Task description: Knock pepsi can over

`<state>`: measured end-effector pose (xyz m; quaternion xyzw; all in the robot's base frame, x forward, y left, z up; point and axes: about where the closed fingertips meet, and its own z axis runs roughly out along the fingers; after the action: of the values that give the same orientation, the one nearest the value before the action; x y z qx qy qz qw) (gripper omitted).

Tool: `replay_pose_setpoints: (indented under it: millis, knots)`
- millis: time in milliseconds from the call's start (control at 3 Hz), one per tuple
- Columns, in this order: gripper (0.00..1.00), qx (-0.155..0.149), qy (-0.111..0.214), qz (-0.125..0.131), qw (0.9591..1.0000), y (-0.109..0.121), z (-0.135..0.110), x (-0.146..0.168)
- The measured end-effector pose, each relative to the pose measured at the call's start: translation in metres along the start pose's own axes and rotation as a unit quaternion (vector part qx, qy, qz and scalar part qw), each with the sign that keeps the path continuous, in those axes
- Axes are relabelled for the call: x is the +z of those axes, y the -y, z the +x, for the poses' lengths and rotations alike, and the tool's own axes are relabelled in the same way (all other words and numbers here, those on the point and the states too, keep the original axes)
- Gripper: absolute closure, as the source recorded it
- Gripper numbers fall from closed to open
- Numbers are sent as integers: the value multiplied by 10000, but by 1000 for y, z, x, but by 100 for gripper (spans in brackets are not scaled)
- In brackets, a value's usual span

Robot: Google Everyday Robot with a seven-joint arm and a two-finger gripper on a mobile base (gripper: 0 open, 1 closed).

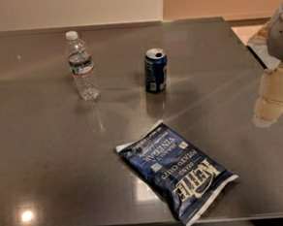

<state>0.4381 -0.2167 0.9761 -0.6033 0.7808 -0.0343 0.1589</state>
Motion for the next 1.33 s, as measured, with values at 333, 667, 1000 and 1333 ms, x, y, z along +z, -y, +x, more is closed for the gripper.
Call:
replay_pose_setpoints:
  millis: [333, 667, 1000, 1333]
  knots:
    - [0, 21, 17, 64, 10000, 7, 0, -1]
    - [0, 207, 273, 140, 9993, 39, -1, 8]
    - [0, 448, 704, 230, 9962, 80, -4, 25]
    - [0, 658, 1189, 298, 9903, 115, -15, 42]
